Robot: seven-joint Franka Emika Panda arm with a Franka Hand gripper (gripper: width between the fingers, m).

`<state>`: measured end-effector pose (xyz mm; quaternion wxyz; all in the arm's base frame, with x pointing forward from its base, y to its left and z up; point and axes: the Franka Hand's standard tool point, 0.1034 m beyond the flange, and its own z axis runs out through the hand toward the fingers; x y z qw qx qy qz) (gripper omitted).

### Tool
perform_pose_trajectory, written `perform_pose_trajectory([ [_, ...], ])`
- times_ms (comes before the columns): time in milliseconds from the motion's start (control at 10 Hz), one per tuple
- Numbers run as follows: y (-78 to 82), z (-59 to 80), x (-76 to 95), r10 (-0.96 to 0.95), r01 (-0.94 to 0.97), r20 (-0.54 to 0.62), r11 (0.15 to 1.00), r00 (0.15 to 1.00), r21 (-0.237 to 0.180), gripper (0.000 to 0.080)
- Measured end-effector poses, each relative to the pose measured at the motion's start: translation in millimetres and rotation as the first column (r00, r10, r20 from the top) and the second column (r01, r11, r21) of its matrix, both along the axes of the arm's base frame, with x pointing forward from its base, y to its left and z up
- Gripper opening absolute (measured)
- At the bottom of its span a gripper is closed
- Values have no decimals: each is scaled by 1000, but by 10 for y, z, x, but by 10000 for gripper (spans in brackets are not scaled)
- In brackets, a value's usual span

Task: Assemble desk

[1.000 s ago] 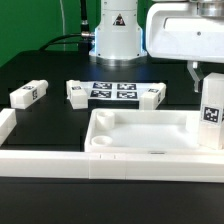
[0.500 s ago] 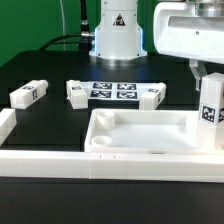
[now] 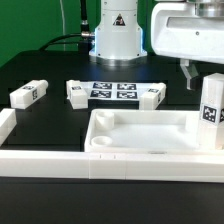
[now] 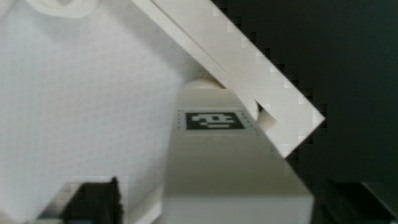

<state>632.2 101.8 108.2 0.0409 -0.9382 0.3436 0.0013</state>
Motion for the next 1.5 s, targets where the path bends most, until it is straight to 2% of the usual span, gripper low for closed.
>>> perform_pose_trajectory([
  [300,14,0,-2,295,-294,18,955,955,-25,643],
  [400,36,-1,-6,336,-335,20,942,942,-30,648],
  [800,38,-6,-8,606,-605,31,795,795,-47,649],
  [1200,32,-8,-8,843,-839,22,538,538,-80,649],
  [1500,22,-11,-7,936,-931,14,352,353,-93,649],
])
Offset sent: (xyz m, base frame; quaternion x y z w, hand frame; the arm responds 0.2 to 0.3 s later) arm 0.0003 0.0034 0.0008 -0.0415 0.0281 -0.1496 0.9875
